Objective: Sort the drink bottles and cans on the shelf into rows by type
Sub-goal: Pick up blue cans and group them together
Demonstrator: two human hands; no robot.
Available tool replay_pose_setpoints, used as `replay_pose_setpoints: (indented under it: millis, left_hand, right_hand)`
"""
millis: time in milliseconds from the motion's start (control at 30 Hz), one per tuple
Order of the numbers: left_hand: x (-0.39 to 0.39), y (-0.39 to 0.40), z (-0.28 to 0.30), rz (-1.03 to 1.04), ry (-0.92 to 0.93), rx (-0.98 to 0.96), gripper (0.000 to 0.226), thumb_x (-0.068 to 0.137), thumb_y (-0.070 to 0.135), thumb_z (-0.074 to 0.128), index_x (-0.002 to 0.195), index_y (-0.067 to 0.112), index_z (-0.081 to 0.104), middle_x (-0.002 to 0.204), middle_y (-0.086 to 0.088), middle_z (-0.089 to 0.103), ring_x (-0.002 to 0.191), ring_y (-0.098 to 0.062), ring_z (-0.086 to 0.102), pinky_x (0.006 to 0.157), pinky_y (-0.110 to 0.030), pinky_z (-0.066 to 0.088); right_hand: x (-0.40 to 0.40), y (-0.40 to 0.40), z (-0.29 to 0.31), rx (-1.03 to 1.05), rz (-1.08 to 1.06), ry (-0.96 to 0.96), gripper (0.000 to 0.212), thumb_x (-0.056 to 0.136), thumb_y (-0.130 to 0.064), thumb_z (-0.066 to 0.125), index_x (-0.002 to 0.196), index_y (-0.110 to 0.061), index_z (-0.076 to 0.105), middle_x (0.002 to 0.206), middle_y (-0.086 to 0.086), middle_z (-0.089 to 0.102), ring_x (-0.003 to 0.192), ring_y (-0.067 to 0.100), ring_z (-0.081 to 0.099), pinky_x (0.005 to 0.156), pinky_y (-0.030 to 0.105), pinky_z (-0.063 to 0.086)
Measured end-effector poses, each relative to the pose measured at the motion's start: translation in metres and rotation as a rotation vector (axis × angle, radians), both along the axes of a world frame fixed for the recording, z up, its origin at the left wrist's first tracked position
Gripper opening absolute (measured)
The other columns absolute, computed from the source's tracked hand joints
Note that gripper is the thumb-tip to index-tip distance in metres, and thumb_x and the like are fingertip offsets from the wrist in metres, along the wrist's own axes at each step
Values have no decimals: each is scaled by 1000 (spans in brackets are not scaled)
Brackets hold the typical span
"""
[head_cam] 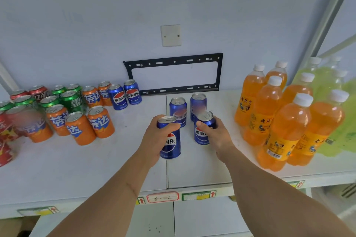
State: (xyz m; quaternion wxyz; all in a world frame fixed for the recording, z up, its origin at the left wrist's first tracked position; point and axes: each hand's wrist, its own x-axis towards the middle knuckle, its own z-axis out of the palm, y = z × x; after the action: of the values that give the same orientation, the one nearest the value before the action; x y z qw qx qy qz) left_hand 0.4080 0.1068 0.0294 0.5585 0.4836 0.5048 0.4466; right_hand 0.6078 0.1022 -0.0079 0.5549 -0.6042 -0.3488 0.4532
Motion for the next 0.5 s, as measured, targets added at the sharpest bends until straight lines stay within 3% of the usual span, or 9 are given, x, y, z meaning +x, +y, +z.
replay_pose_setpoints:
  millis: [133,200,267,367,500]
  left_hand:
    - [10,7,0,-54,86,31,47,71,33,86,109,36,58,100,8,71,87,-14,71,59,-24,55]
    - [16,9,0,-68,120,42,49,71,34,85,110,37,57,101,10,70,87,-14,70,59,-23,55]
    - [22,10,-1,-71,133,52,51,70,35,87,111,38,57,101,11,70,87,-13,70,61,-24,56]
    - [28,14,-5,-76,137,52,56,68,33,88,115,37,57,106,9,69,92,-14,69,68,-28,57]
    - [31,21,-11,-95,202,79,57,70,32,88,118,34,57,109,8,68,96,-14,67,76,-33,58]
  right_hand:
    - [3,-20,-7,-117,49,-170,73,68,-45,84,128,-31,45,130,-3,58,101,13,57,81,28,45]
    - [4,-33,-6,-237,29,-440,75,75,-49,77,138,-24,44,135,-1,55,106,18,56,79,28,42]
    - [6,-47,-5,-303,70,-824,60,84,-49,66,134,-21,48,130,1,57,104,19,57,76,28,45]
    - [8,-66,-4,-247,224,-1226,49,92,-45,54,136,-23,49,129,0,57,111,21,56,87,31,48]
    - [13,-80,-2,-181,341,-1347,46,96,-44,47,137,-24,49,131,-1,56,114,21,55,93,32,45]
